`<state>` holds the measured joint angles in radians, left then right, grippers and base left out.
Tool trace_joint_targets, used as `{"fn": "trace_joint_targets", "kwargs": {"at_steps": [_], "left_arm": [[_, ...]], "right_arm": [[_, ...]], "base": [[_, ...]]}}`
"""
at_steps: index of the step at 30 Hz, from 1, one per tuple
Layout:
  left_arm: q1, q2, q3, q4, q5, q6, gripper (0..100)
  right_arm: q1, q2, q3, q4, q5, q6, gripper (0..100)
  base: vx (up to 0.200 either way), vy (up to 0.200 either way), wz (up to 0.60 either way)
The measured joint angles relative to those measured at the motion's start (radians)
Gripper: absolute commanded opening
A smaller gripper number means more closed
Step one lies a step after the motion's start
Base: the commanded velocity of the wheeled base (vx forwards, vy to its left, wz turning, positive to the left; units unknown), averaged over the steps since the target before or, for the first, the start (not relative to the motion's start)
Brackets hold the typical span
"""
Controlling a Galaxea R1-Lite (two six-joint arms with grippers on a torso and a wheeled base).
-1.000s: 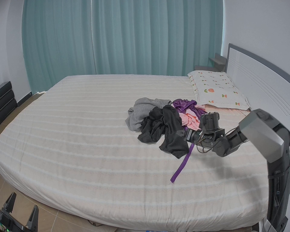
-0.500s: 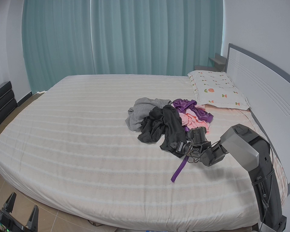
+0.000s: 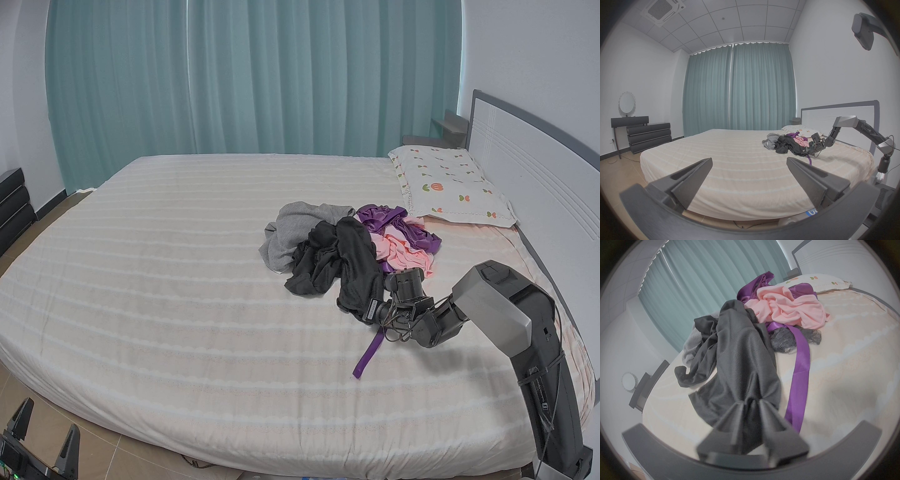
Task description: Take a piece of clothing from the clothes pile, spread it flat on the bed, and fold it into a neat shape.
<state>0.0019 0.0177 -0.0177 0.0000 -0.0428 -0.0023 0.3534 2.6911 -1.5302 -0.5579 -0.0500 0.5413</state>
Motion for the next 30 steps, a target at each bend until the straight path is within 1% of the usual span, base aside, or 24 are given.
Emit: {"fn": "trace_joint_targets", "kwargs": {"at_steps": [8, 14, 20, 23, 27, 30], "left_arm": [[0.0, 0.0, 0.0, 0.0, 0.0, 0.0, 100], [0.0, 0.0, 0.0, 0.0, 0.0, 0.0, 100], [0.0, 0.0, 0.0, 0.0, 0.0, 0.0, 100], [-0.001, 0.0, 0.0, 0.0, 0.0, 0.0, 100], [-0.001, 0.0, 0.0, 0.0, 0.0, 0.0, 100], [-0.001, 0.0, 0.0, 0.0, 0.0, 0.0, 100]], "right_arm": [[0.003, -0.01, 0.007, -0.001, 0.005, 0.01, 0], [0.003, -0.06, 0.065, -0.005, 0.016, 0.047, 0], [0.013, -0.164, 0.226, -0.043, 0.053, 0.073, 0], [0.016, -0.236, 0.327, -0.116, 0.062, 0.083, 0], [0.024, -0.368, 0.475, -0.226, 0.076, 0.118, 0], [0.034, -0.46, 0.562, -0.27, 0.082, 0.137, 0]], "base": [[0.0, 0.0, 0.0], [0.0, 0.0, 0.0], [0.0, 0.0, 0.0], [0.0, 0.0, 0.0], [0.0, 0.0, 0.0], [0.0, 0.0, 0.0]]}}
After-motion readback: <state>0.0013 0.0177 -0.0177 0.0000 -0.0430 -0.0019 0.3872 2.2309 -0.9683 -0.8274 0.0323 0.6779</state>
